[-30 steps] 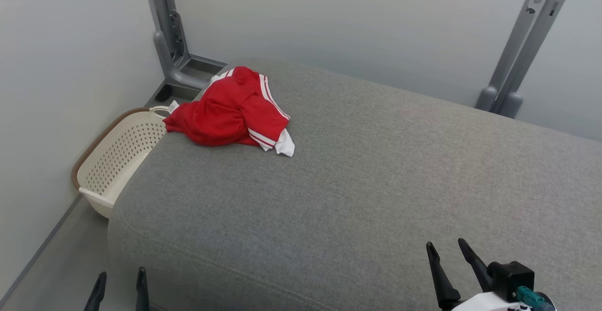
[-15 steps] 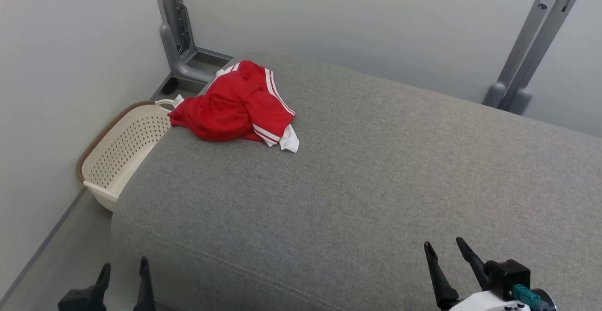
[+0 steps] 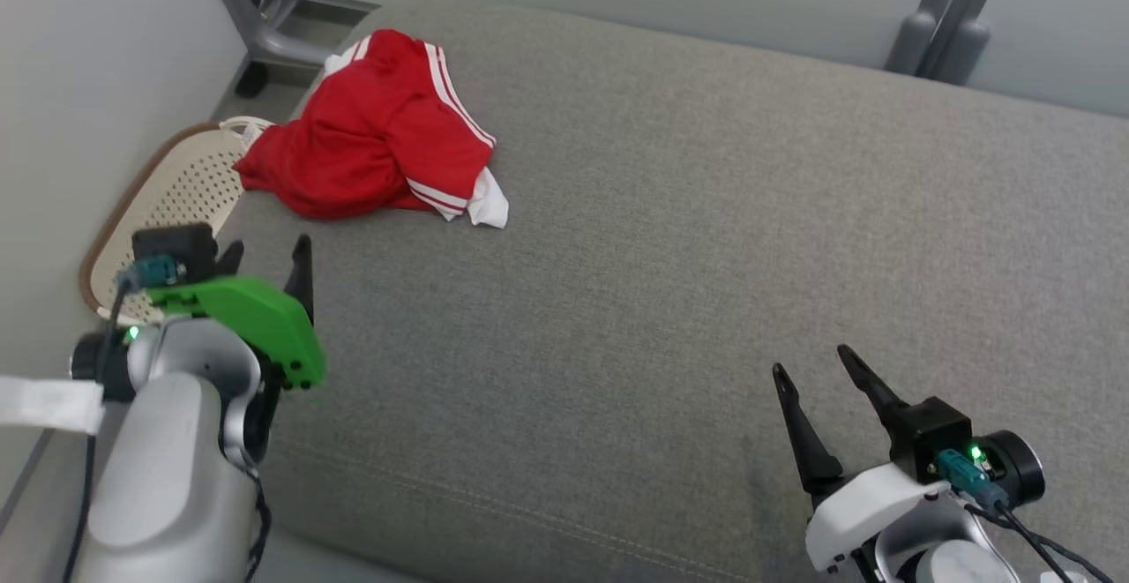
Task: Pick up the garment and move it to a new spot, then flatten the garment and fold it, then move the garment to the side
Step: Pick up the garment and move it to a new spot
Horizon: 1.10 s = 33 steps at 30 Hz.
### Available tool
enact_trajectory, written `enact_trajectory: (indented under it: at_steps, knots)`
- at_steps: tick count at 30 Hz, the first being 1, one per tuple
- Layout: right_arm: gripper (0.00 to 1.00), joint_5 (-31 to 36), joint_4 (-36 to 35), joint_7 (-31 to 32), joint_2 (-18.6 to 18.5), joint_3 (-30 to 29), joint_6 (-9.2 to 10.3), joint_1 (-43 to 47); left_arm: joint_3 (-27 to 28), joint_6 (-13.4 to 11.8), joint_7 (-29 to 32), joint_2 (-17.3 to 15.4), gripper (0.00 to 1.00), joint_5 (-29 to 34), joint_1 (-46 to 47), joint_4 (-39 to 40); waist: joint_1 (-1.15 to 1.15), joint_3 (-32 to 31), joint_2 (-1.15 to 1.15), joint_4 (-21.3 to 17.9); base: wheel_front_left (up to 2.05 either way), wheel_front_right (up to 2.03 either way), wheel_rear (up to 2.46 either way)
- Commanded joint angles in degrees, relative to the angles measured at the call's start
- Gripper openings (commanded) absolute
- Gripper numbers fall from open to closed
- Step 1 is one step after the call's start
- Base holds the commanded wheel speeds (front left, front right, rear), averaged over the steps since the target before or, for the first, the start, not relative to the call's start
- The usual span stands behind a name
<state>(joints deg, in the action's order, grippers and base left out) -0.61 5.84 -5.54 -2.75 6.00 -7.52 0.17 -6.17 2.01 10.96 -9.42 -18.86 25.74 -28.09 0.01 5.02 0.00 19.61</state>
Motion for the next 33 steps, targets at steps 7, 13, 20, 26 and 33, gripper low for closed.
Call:
enact_trajectory:
  at_steps: [7, 13, 20, 26, 33]
  knots:
    - [1.00, 2.31, -4.14, 2.04, -0.24, 1.09, 0.06, -2.71, -0.53, 1.67, 2.89, -1.85, 1.00, -0.47, 13.51, -7.55, -0.01, 12.24, 0.00, -8.93, 0.00, 0.00, 0.00]
    - [1.00, 3.55, -6.49, 2.84, -0.34, 1.18, 0.06, -3.56, -1.83, 2.57, 4.83, -2.54, 1.00, -0.15, 20.83, -13.12, -0.01, 16.71, 0.00, -11.52, 0.00, 0.00, 0.00]
    - [1.00, 3.79, -8.45, 2.86, -0.41, 1.08, 0.06, -4.05, -1.92, -0.04, 7.71, -2.84, 1.00, 0.04, 25.48, -19.27, -0.01, 19.83, 0.00, -13.26, 0.00, 0.00, 0.00]
    - [1.00, 3.91, -9.26, 2.65, -0.46, 1.20, 0.06, -4.32, -1.22, -4.19, 8.56, -3.28, 1.00, 0.38, 28.17, -22.82, -0.01, 21.42, 0.00, -14.00, 0.00, 0.00, 0.00]
    - [1.00, 3.99, -8.85, 2.38, -0.41, 1.18, 0.06, -4.58, -1.81, -4.79, 5.31, -3.60, 0.00, 1.06, 29.59, -24.01, -0.01, 21.90, 0.00, -14.34, 0.00, 0.00, 0.00]
